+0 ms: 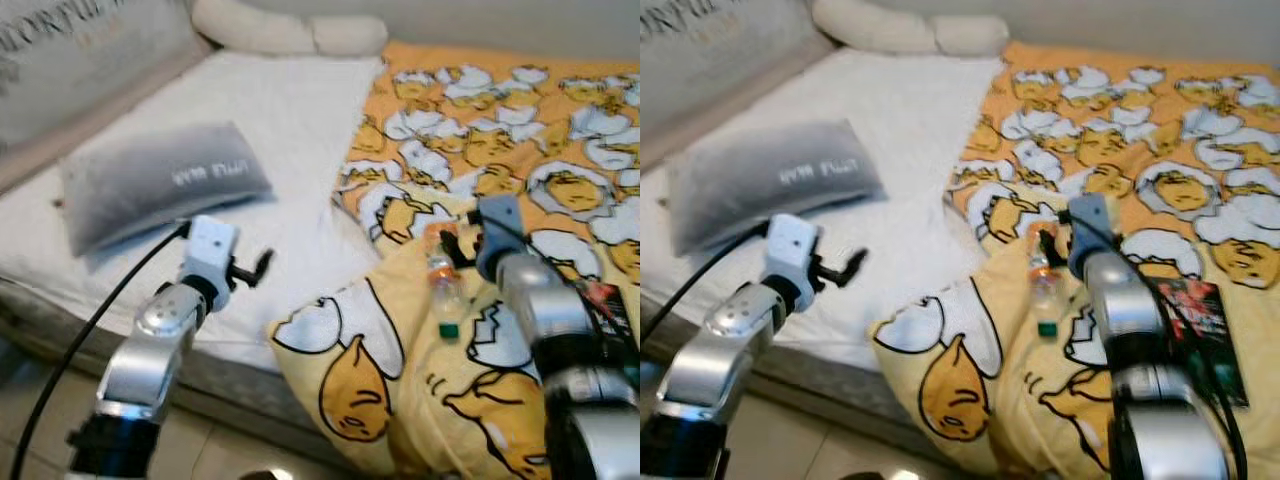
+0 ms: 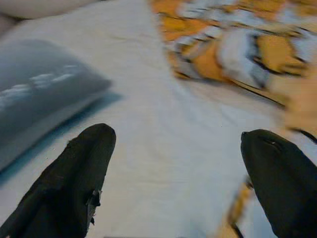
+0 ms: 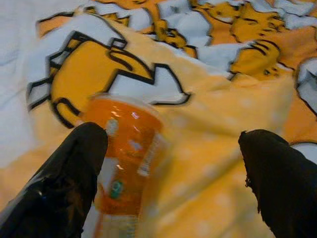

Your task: Clean up the room

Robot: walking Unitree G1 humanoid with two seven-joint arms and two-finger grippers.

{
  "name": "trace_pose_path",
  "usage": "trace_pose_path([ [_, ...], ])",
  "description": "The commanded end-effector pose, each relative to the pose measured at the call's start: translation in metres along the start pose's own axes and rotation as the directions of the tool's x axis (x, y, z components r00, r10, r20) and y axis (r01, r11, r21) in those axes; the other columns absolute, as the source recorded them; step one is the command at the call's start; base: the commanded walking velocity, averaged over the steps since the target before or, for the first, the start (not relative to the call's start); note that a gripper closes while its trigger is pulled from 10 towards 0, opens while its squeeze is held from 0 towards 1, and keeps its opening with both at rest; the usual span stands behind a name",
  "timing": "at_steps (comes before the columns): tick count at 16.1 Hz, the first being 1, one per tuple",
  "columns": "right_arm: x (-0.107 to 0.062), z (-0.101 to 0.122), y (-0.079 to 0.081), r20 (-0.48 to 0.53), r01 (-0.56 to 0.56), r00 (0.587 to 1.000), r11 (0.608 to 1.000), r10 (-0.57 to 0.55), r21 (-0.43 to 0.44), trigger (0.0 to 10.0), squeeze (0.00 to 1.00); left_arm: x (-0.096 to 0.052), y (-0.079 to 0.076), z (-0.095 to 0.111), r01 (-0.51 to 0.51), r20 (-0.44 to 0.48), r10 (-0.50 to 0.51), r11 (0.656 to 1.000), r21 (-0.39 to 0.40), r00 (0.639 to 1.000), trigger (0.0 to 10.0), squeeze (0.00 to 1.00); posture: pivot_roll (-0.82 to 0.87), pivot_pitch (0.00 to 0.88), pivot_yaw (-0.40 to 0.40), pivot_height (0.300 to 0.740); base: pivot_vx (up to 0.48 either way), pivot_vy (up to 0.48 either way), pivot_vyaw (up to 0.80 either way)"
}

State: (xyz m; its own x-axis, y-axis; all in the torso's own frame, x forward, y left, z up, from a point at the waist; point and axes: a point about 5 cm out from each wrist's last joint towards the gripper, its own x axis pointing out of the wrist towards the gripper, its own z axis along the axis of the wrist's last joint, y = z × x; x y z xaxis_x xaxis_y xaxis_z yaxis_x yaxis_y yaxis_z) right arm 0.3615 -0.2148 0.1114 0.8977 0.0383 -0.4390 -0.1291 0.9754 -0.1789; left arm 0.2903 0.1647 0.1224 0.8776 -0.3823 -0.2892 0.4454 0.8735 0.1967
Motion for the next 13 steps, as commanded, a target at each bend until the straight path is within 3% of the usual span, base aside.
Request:
trace_pose_path([
  [1, 0.003, 0.001, 0.001, -0.040, -0.018, 0.999, 0.999, 0.016, -0.036, 10.0, 1.00, -0.002, 0.000, 0.004, 0.065, -0.002, -0.065, 0.997, 0.034, 0.998, 10.0, 0.00, 0.00, 0.000, 0.030, 0.740, 0.000, 0.000, 0.00],
  [4, 0.007, 0.000, -0.008, -0.130, -0.038, 0.991, 0.999, 0.036, -0.012, 10.0, 1.00, -0.004, -0.006, 0.009, 0.207, -0.032, -0.205, 0.973, 0.099, 0.978, 10.0, 0.00, 0.01, 0.000, 0.017, 0.740, 0.000, 0.000, 0.00],
  [7, 0.008, -0.003, -0.006, -0.234, -0.117, 0.967, 0.993, 0.106, -0.034, 10.0, 1.00, -0.008, -0.012, 0.004, 0.337, -0.129, -0.320, 0.931, 0.144, 0.939, 10.0, 0.00, 0.02, 0.000, -0.005, 0.740, 0.000, 0.000, 0.00],
  [9, 0.009, -0.012, -0.002, -0.276, -0.115, 0.957, 0.991, 0.093, -0.065, 10.0, 1.00, -0.010, -0.013, 0.001, 0.370, -0.157, -0.347, 0.917, 0.151, 0.925, 10.0, 0.00, 0.02, 0.000, -0.018, 0.740, 0.000, 0.000, 0.00],
  [10, 0.009, -0.019, -0.001, -0.296, -0.101, 0.952, 0.992, 0.075, -0.073, 10.0, 0.00, -0.011, -0.013, 0.000, 0.377, -0.165, -0.353, 0.914, 0.149, 0.921, 10.0, 0.00, 0.02, 0.000, -0.014, 0.740, 0.000, 0.000, 0.00],
  [13, 0.008, -0.036, -0.002, -0.326, -0.033, 0.945, 0.997, 0.007, -0.074, 10.0, 0.00, -0.012, -0.015, -0.001, 0.402, -0.183, -0.375, 0.904, 0.146, 0.909, 10.0, 0.00, 0.02, 0.000, 0.000, 0.740, 0.000, 0.000, 0.00],
])
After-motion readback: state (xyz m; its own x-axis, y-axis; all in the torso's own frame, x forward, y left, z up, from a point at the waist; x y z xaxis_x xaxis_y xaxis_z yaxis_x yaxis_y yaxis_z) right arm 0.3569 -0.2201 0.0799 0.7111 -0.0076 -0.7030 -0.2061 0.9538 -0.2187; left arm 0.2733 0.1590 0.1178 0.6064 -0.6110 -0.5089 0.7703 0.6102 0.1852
